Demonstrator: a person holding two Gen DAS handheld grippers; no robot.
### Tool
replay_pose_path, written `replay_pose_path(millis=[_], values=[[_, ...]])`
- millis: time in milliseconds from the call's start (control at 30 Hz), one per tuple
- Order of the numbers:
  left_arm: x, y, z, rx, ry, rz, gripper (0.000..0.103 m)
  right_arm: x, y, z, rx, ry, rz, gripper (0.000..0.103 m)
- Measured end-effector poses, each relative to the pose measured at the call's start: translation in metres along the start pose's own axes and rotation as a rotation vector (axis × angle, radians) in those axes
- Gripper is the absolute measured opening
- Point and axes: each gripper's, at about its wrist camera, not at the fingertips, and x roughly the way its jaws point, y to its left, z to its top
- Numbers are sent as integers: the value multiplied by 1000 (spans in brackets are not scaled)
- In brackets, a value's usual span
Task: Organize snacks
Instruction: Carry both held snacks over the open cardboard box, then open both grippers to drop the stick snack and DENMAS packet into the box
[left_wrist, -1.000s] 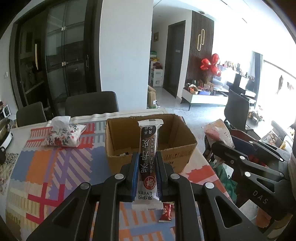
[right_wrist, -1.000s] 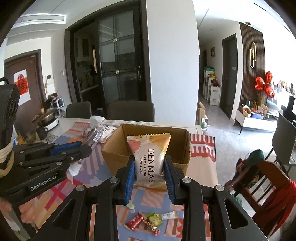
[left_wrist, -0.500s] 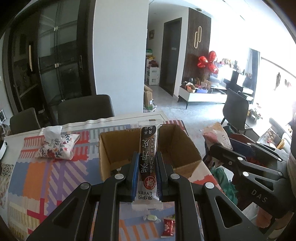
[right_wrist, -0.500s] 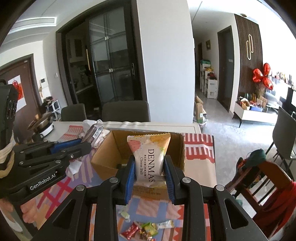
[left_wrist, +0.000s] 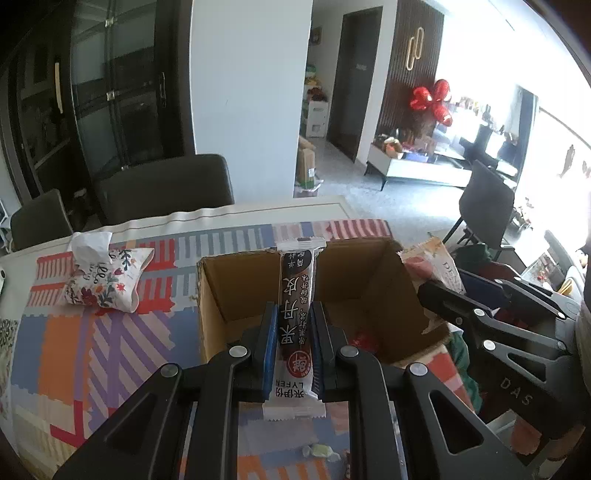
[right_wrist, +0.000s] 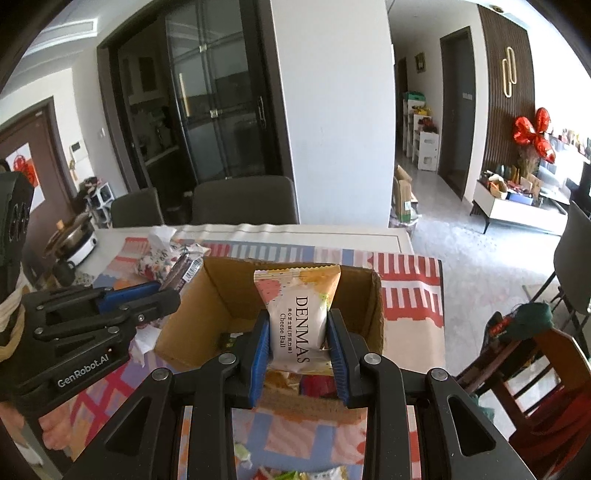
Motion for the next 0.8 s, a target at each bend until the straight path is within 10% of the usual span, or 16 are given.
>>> replay_pose_path(millis=[267,333,800], values=[[32,6,11,8,33,40,21,33,-1,6,1,57,12,31],[32,7,11,14,24,59,38,36,-2,5,4,61,9,38],[-40,-16,-33,71,-126,111,53,-21,3,-31,-15,-61,-24,49]])
